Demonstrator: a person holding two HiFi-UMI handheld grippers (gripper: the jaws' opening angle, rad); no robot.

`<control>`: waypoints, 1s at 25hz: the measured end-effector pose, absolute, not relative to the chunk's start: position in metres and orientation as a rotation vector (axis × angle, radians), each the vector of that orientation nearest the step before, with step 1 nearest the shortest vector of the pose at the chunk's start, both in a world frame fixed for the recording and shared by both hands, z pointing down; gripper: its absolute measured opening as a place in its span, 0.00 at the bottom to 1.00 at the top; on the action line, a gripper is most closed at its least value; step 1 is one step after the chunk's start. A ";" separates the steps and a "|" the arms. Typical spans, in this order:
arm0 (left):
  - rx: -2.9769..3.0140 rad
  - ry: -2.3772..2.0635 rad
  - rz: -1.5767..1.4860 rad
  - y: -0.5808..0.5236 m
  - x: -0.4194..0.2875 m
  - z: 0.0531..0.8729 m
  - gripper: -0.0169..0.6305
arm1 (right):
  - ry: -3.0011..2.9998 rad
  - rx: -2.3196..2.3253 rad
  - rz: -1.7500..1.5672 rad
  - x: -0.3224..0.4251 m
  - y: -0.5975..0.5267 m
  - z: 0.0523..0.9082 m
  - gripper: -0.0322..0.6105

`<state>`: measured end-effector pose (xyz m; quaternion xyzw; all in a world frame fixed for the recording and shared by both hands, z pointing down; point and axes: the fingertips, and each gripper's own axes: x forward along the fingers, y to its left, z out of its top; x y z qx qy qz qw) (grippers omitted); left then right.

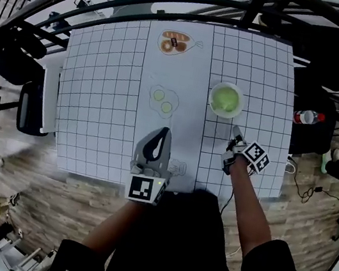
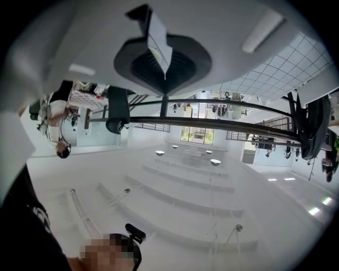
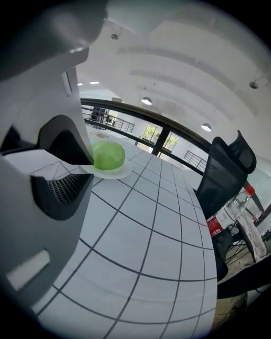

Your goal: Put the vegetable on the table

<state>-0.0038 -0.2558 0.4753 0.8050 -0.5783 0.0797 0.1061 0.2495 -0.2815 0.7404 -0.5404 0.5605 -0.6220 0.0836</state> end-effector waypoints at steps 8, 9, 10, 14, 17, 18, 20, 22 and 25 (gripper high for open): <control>2.427 -1.643 0.175 -0.220 -0.012 0.463 0.04 | 1.715 -1.480 -1.790 0.196 -0.247 0.670 0.11; 2.429 -1.637 0.169 -0.214 -0.014 0.463 0.04 | 1.729 -1.466 -1.774 0.190 -0.242 0.658 0.10; 2.424 -1.633 0.173 -0.207 -0.017 0.464 0.04 | 1.746 -1.454 -1.754 0.183 -0.237 0.646 0.09; 2.411 -1.611 0.192 -0.175 -0.035 0.466 0.04 | 1.829 -1.336 -1.692 0.146 -0.206 0.598 0.05; 2.427 -1.601 0.172 -0.157 -0.043 0.461 0.04 | 1.870 -1.285 -1.658 0.125 -0.183 0.574 0.05; 2.434 -1.600 0.158 -0.151 -0.046 0.459 0.04 | 1.885 -1.283 -1.645 0.119 -0.176 0.568 0.05; 2.434 -1.603 0.148 -0.139 -0.053 0.458 0.04 | 1.911 -1.285 -1.627 0.108 -0.160 0.558 0.05; 2.422 -1.603 0.155 -0.127 -0.061 0.459 0.04 | 1.938 -1.288 -1.617 0.096 -0.145 0.547 0.05; 2.423 -1.603 0.142 -0.115 -0.068 0.455 0.04 | 2.014 -1.314 -1.567 0.080 -0.126 0.529 0.05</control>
